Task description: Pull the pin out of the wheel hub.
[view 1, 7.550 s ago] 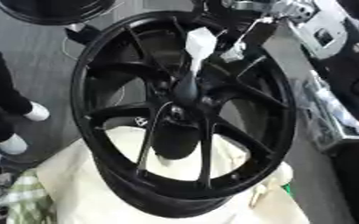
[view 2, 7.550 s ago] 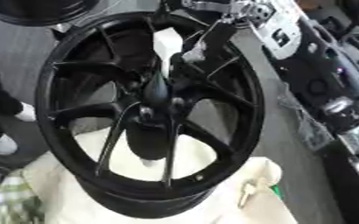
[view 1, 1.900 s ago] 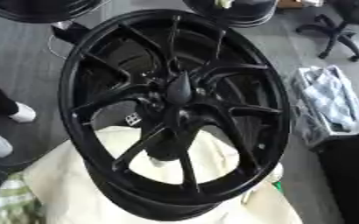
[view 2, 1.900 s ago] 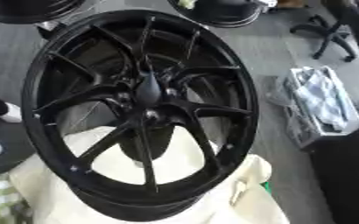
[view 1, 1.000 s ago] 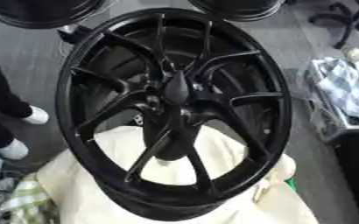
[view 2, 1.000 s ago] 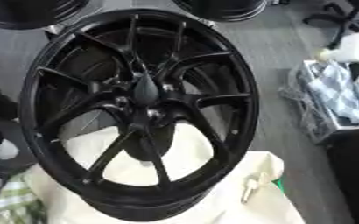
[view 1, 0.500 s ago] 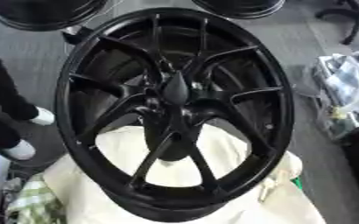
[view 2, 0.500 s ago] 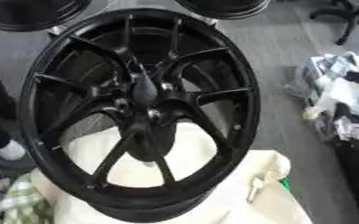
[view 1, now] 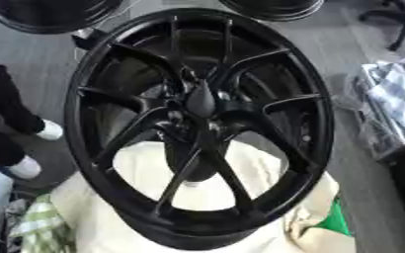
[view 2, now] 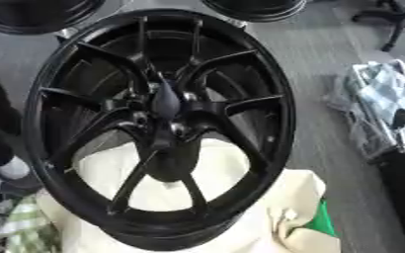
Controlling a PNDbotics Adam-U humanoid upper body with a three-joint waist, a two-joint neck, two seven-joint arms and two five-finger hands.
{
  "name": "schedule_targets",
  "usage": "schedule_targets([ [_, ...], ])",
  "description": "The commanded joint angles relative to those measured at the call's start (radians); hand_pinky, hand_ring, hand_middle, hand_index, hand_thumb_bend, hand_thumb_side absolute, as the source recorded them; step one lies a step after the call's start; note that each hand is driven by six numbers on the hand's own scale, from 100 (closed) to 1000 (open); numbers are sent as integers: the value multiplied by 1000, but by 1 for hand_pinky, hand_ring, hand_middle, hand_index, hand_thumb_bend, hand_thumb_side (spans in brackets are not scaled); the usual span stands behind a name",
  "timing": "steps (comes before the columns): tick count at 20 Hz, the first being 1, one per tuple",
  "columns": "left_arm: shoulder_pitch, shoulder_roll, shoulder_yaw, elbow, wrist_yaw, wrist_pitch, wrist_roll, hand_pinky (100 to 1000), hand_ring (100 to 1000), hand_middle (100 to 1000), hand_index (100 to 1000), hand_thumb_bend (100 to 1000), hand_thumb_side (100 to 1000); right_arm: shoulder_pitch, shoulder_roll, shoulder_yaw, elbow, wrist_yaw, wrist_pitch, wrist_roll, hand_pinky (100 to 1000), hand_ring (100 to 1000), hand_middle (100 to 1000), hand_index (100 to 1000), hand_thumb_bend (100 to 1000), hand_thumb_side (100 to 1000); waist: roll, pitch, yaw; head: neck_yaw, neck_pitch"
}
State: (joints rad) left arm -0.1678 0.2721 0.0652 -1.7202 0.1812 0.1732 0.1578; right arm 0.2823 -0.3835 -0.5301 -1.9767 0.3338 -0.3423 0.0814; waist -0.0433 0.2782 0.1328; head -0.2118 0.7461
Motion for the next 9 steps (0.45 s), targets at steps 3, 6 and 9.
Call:
schedule_targets([
  [3,-13,13,7,-24,-1,0,-1,739,608,606,750,100,910,-6,0,6,-23,-125,19,-20,740,844,791,895,100,526,-2,-8,-2,0,-6],
  [6,-20,9,4,-28,-3,-2,-5,739,608,606,749,100,896,-32,3,44,-23,-386,57,-51,701,800,729,837,100,682,0,-8,1,0,-11],
  [9,-32,4,-1,-35,-9,-7,-10,739,607,605,750,100,882,-79,5,59,-7,-627,113,-55,688,780,694,803,100,698,6,-6,6,3,-19],
])
